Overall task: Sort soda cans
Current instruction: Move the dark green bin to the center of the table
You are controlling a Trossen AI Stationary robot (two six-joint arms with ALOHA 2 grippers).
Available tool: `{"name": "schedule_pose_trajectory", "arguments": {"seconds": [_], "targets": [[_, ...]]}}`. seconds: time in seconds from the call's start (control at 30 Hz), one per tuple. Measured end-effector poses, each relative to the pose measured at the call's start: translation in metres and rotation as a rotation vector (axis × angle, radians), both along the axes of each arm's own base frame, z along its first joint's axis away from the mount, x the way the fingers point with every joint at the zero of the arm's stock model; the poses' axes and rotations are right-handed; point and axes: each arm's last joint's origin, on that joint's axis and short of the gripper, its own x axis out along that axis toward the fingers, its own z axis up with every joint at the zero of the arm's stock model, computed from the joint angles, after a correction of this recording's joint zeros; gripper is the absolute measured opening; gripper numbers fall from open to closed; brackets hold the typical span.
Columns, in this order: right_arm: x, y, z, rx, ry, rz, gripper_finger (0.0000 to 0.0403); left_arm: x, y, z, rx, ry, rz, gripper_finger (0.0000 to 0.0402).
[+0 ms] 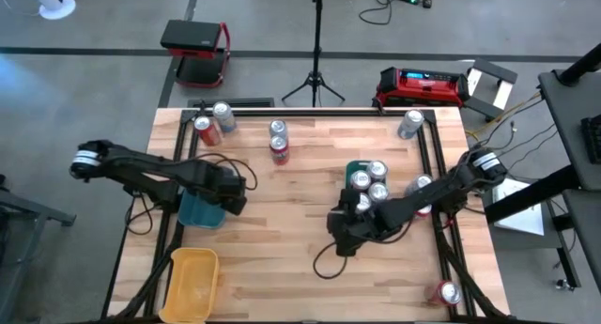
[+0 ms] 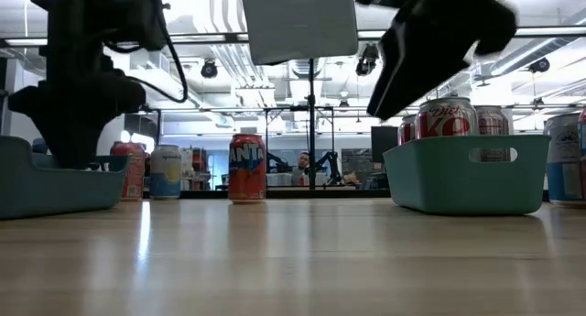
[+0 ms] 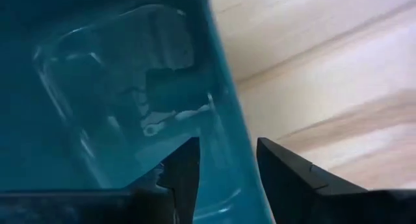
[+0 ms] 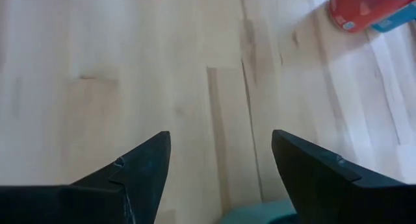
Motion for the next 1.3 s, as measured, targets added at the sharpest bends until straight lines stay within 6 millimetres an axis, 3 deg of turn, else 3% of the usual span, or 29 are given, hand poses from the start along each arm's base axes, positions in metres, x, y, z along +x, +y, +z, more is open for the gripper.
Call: {"name": "schedule_pose_trajectory", "arguments": {"seconds": [0.23,0.47,0.63,0.8,0.93,1.1,1.3], "targets": [[-0.019,0.016,0.022,0.037,-0.049,0.044,0.0249,0.017,0.0,-0.022,-0.039,-0.034,0.032,0.0142],[-0.051,0.012,0.054,0.093,-0.062,-0.004,0.0237,0.056,-0.001,-0.023,-0.042,-0.013,-0.016,0.0081],[-0.075,0.01,0.077,0.145,-0.093,-0.017,0.0229,0.106,-0.003,-0.014,-0.043,-0.06,-0.093,0.0013],[-0.092,0.014,0.091,0.179,-0.135,0.029,0.0226,0.17,-0.004,0.004,-0.029,-0.19,-0.15,0.0008],[-0.1,0.024,0.088,0.184,-0.126,0.069,0.0226,0.215,0.001,0.008,-0.015,-0.251,-0.146,0.0002],[-0.108,0.037,0.071,0.185,-0.081,0.075,0.0223,0.264,0.01,0.006,-0.005,-0.296,-0.125,0.0001],[-0.118,0.046,0.048,0.178,-0.03,0.059,0.0226,0.301,0.022,0.012,0.06,-0.264,-0.085,0.0]]}}
